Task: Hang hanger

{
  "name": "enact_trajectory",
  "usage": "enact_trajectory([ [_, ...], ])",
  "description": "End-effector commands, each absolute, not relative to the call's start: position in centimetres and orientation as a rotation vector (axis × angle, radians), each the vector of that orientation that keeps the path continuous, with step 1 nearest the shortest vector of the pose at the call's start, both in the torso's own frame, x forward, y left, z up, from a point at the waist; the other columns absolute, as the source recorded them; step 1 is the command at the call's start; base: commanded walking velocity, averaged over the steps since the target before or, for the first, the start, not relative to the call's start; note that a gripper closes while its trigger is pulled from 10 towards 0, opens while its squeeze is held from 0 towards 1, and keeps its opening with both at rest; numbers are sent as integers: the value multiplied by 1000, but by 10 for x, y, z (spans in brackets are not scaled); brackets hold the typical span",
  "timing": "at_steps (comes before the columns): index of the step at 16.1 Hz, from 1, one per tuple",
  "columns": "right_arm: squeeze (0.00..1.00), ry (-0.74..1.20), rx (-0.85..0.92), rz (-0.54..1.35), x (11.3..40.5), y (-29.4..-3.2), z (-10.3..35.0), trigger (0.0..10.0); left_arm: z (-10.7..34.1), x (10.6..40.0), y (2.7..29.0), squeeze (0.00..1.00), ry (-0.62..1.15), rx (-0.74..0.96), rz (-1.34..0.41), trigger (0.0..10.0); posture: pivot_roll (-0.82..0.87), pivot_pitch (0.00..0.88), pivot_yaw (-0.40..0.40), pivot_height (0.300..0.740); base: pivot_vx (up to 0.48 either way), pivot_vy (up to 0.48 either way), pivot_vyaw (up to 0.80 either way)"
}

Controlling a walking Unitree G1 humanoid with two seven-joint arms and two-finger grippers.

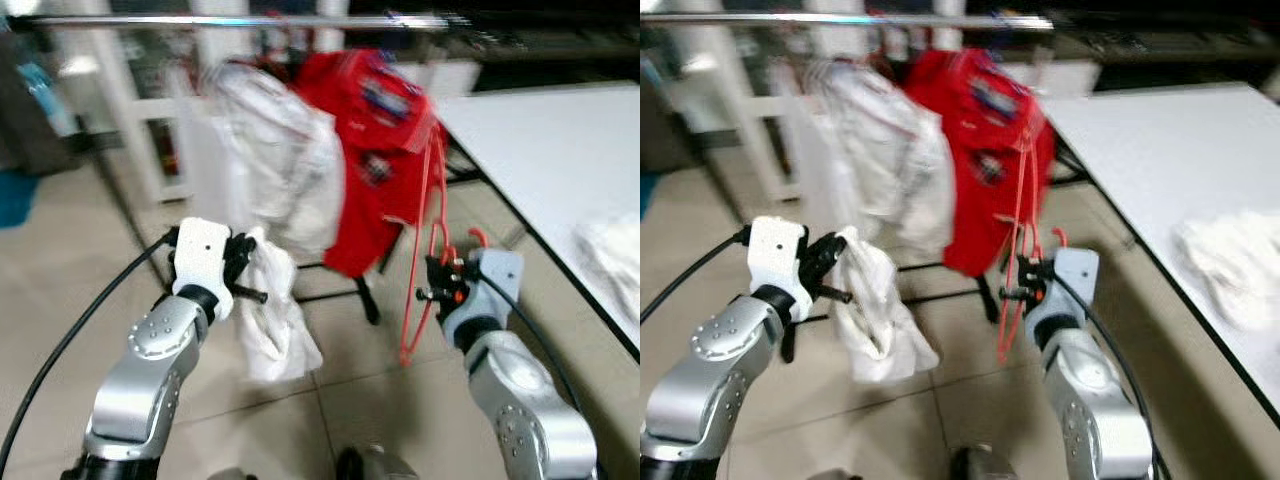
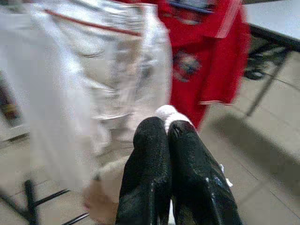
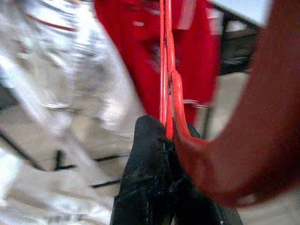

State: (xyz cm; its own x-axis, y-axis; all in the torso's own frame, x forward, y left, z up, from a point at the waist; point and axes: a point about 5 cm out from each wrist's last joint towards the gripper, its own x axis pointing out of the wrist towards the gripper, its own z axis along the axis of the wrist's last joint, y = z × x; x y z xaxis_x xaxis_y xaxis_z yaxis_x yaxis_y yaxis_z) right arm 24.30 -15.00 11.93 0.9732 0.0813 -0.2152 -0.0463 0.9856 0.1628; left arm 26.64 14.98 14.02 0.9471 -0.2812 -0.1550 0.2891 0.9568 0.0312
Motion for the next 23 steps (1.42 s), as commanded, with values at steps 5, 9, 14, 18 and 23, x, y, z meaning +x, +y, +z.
enact_trajectory([
  [5, 0, 187, 147, 25, 242, -157, 124, 10000, 151, 272, 151, 0, 76, 24, -221, 10000, 43, 73, -35, 740, 0, 0, -800],
  [9, 0, 155, 272, -6, 242, -155, 130, 10000, 155, 272, 154, 0, 60, -54, -245, 10000, 42, 65, -30, 740, 0, 0, -800],
  [14, 0, 162, 223, -21, 242, -157, 130, 10000, 154, 273, 159, 0, 77, 21, -197, 10000, 41, 61, -31, 740, 0, 0, -800],
  [18, 0, 162, 223, -21, 242, -157, 130, 10000, 154, 273, 159, 0, 77, 21, -197, 10000, 41, 61, -31, 740, 0, 0, -800],
  [23, 0, 162, 223, -21, 242, -157, 130, 10000, 154, 273, 159, 0, 77, 21, -197, 10000, 41, 61, -31, 740, 0, 0, -800],
])
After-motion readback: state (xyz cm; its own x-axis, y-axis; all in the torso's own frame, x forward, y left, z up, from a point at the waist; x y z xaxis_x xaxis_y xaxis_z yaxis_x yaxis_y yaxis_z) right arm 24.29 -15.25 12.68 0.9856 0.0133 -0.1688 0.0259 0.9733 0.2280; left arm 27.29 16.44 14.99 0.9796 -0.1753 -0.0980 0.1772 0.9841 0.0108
